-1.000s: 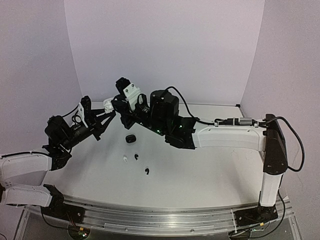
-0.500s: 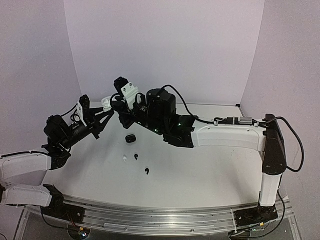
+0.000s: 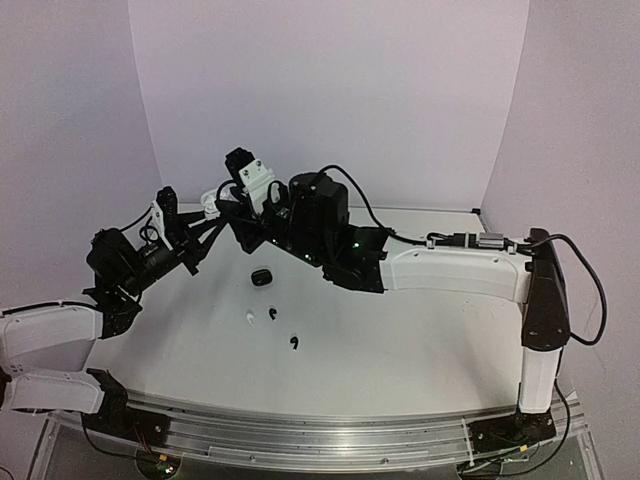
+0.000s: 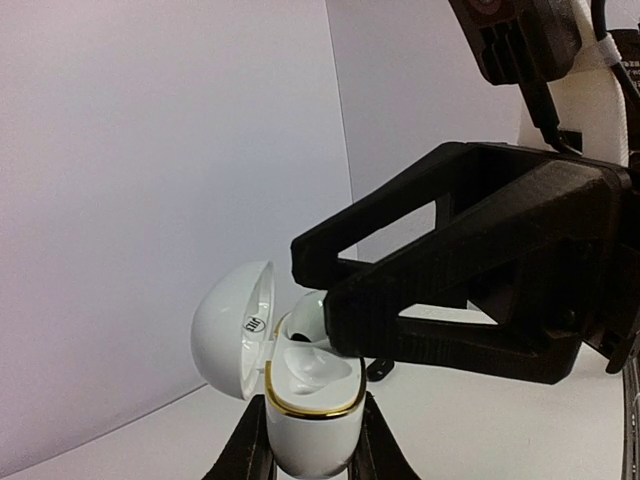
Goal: Insert the wireless bluetooth earbuds into the charging case
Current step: Move the left earbud to the center of the board.
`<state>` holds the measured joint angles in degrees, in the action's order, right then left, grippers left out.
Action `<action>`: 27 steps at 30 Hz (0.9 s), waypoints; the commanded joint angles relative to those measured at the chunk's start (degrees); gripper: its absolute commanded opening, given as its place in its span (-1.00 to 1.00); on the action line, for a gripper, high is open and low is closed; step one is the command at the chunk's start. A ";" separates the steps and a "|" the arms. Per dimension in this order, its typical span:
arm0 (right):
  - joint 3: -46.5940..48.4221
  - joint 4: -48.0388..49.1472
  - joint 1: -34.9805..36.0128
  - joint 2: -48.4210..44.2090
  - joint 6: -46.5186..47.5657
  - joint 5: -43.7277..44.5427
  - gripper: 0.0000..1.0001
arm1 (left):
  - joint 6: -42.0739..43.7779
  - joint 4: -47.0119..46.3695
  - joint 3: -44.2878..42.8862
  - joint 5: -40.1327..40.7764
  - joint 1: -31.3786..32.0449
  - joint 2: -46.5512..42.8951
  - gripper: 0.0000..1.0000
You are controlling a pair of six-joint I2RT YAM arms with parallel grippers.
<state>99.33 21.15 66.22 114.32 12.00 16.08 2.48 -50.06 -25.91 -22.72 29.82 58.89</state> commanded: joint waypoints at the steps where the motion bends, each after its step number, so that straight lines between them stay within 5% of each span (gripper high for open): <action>1: 0.52 -3.30 0.32 0.78 -0.57 0.50 -0.22 | -0.73 -6.82 -3.66 -0.14 -0.02 -1.68 -1.00; 8: 1.67 -3.30 -0.13 -0.77 -3.23 -0.44 0.20 | -1.95 -4.99 -3.57 2.35 -0.08 -1.81 -1.00; 14: 5.57 -3.86 -5.41 -4.03 -20.37 -11.63 0.70 | -5.11 -3.34 -3.51 4.98 -0.64 -2.17 -1.00; 19: 5.20 -9.41 -8.86 -7.21 -29.87 -6.36 0.67 | -5.14 -1.21 -3.36 8.60 -0.88 -2.91 -1.00; 27: 28.93 -50.88 -10.40 10.03 -41.66 -1.07 0.40 | -2.73 3.68 -3.37 13.81 -1.93 -4.72 -1.00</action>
<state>115.60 -5.86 54.94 114.47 -21.51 13.35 -1.44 -48.18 -26.28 -12.72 28.72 56.02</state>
